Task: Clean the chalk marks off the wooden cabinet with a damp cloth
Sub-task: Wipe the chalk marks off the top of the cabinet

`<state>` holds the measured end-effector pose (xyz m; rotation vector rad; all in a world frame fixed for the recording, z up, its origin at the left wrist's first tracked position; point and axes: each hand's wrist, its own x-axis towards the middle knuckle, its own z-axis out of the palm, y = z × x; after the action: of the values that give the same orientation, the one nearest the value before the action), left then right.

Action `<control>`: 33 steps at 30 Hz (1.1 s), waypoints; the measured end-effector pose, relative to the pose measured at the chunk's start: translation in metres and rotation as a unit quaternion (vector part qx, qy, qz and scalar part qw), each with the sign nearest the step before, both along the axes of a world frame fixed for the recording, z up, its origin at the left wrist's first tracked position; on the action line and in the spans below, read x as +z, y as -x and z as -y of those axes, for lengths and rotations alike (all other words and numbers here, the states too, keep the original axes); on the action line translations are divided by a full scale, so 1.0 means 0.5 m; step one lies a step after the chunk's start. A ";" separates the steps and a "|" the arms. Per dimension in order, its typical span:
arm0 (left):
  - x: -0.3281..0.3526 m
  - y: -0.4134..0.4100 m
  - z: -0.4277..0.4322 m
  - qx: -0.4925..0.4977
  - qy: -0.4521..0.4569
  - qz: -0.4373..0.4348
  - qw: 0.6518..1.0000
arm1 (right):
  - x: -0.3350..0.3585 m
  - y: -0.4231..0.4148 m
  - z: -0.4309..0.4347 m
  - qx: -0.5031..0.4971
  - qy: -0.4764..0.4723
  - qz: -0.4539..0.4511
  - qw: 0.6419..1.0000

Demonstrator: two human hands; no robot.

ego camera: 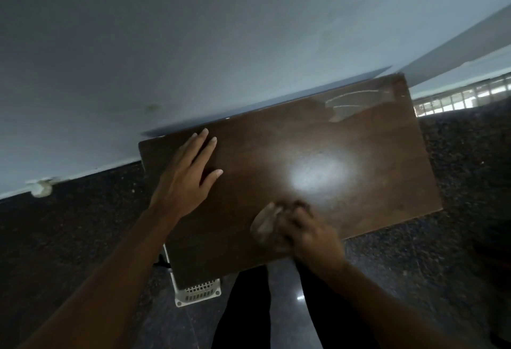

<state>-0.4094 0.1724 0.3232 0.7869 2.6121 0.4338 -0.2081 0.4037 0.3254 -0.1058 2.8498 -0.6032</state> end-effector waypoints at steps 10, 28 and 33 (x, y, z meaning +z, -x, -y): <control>0.016 -0.031 -0.114 0.010 0.095 0.069 0.993 | -0.007 0.150 -0.031 -0.300 -0.027 -0.002 0.954; 0.032 -0.018 -0.163 0.019 0.228 0.129 0.965 | -0.002 0.270 -0.319 -0.357 -0.050 -0.012 0.933; 0.045 -0.019 -0.181 0.019 0.249 0.136 0.959 | 0.009 0.290 -0.180 -0.205 0.013 0.007 0.979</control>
<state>-0.4002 0.2630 0.3459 0.4688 2.3267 -0.1069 -0.3532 0.4938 0.3300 0.4901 2.8643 -0.7128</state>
